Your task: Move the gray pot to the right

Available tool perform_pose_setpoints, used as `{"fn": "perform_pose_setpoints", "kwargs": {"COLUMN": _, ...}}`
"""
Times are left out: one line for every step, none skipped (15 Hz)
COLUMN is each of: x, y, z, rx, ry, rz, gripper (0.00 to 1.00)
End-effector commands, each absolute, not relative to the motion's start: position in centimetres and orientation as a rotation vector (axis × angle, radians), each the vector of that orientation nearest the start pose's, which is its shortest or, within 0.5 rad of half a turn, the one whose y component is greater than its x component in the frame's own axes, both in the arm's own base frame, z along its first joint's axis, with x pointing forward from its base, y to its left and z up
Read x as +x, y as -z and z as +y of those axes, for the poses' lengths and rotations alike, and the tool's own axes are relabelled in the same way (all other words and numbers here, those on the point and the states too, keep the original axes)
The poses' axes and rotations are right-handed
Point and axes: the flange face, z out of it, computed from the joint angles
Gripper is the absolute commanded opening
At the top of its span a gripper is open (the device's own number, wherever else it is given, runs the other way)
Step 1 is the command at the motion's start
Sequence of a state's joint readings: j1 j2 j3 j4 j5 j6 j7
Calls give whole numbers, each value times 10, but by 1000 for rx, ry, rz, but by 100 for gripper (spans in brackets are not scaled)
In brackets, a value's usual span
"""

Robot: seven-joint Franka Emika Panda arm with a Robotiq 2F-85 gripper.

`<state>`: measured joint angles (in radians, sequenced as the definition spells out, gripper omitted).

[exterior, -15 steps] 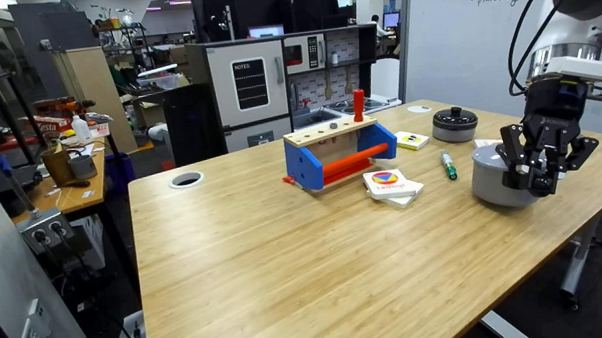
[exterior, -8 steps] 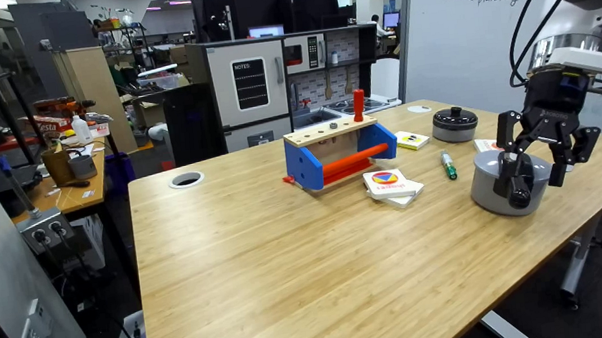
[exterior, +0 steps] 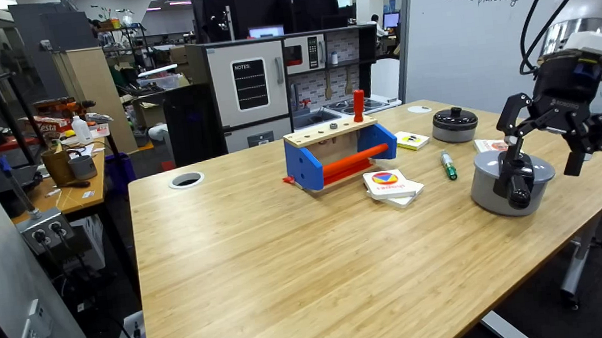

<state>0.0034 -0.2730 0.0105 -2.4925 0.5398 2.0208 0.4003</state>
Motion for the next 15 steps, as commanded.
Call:
{"fn": "perform_pose_setpoints", "kwargs": {"x": 415, "y": -386, "z": 41, "rx": -2561, "ry": -369, "rz": 883, "gripper": 100}}
{"fn": "perform_pose_setpoints", "kwargs": {"x": 409, "y": -392, "z": 44, "rx": -2565, "ry": -354, "rz": 875, "gripper": 100}}
{"fn": "perform_pose_setpoints", "kwargs": {"x": 406, "y": -393, "z": 45, "rx": -2566, "ry": -349, "rz": 873, "gripper": 100}}
{"fn": "perform_pose_setpoints", "kwargs": {"x": 404, "y": -392, "z": 44, "rx": -2566, "ry": -347, "rz": 876, "gripper": 100}}
{"fn": "perform_pose_setpoints", "kwargs": {"x": 404, "y": -391, "z": 44, "rx": -2565, "ry": -347, "rz": 879, "gripper": 100}}
{"fn": "perform_pose_setpoints", "kwargs": {"x": 404, "y": -390, "z": 43, "rx": -2565, "ry": -345, "rz": 881, "gripper": 100}}
{"fn": "perform_pose_setpoints", "kwargs": {"x": 404, "y": -390, "z": 43, "rx": -2565, "ry": -342, "rz": 882, "gripper": 100}}
{"fn": "perform_pose_setpoints", "kwargs": {"x": 404, "y": -390, "z": 43, "rx": -2565, "ry": -340, "rz": 883, "gripper": 100}}
{"fn": "perform_pose_setpoints", "kwargs": {"x": 404, "y": -390, "z": 43, "rx": -2566, "ry": -339, "rz": 883, "gripper": 100}}
{"fn": "perform_pose_setpoints", "kwargs": {"x": 404, "y": -390, "z": 43, "rx": -2566, "ry": -339, "rz": 883, "gripper": 100}}
{"fn": "perform_pose_setpoints", "kwargs": {"x": 404, "y": -390, "z": 43, "rx": -2565, "ry": -338, "rz": 884, "gripper": 100}}
{"fn": "perform_pose_setpoints", "kwargs": {"x": 404, "y": -390, "z": 43, "rx": -2566, "ry": -338, "rz": 884, "gripper": 100}}
{"fn": "perform_pose_setpoints", "kwargs": {"x": 404, "y": -390, "z": 43, "rx": -2566, "ry": -338, "rz": 884, "gripper": 100}}
{"fn": "perform_pose_setpoints", "kwargs": {"x": 404, "y": -390, "z": 43, "rx": -2565, "ry": -338, "rz": 884, "gripper": 100}}
{"fn": "perform_pose_setpoints", "kwargs": {"x": 404, "y": -390, "z": 43, "rx": -2566, "ry": -338, "rz": 884, "gripper": 100}}
